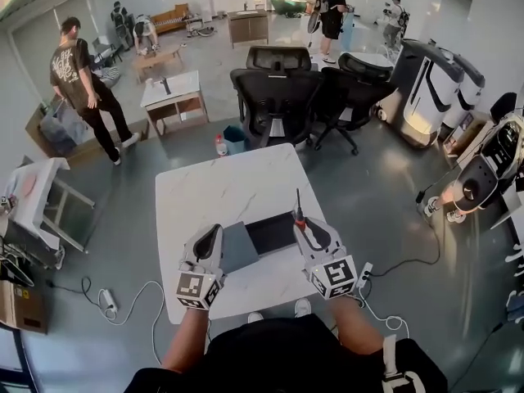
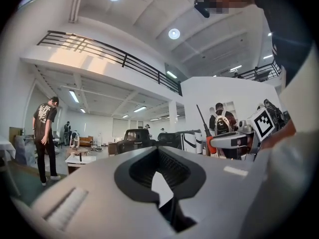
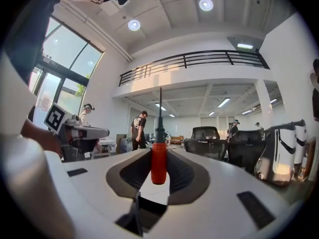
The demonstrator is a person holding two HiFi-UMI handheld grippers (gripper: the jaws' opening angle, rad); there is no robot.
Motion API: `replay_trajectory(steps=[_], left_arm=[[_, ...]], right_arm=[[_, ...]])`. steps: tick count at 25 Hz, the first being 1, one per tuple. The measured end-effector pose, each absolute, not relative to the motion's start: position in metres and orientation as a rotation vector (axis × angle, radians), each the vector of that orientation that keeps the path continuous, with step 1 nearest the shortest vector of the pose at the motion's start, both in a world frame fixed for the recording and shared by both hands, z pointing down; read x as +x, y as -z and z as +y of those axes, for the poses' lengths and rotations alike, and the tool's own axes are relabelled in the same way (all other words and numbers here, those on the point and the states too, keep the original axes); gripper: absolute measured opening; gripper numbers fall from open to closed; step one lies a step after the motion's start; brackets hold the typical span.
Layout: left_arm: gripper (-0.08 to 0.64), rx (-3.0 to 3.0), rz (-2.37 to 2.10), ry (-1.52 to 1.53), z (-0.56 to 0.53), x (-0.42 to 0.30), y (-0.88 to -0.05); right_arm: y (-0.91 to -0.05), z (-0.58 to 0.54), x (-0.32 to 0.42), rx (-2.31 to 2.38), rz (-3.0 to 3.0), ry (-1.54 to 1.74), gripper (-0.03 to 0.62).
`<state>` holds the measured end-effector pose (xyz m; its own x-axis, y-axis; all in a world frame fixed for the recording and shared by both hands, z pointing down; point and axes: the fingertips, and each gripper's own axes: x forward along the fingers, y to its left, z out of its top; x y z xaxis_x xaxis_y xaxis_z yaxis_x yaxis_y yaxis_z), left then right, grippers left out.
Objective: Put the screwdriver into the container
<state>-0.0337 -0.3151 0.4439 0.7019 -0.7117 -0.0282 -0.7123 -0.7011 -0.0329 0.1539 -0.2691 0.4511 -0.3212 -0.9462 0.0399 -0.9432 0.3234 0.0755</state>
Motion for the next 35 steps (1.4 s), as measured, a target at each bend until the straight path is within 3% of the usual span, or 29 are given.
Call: replay_trajectory(steps=[21,35], left_arm=[[0.009,-2.866,1.587,0.069,-0.329,-0.012,-0.512],[0.009,-2.796,1.803,0.149,-0.311,-0.052,-0.539]], right_arm=[[-0.568,-0.322,0.199,1.085,-2.339,0.238,0.098],[-0.663,-0.341,0.166,0.626,-2.165,0.339,0.098]])
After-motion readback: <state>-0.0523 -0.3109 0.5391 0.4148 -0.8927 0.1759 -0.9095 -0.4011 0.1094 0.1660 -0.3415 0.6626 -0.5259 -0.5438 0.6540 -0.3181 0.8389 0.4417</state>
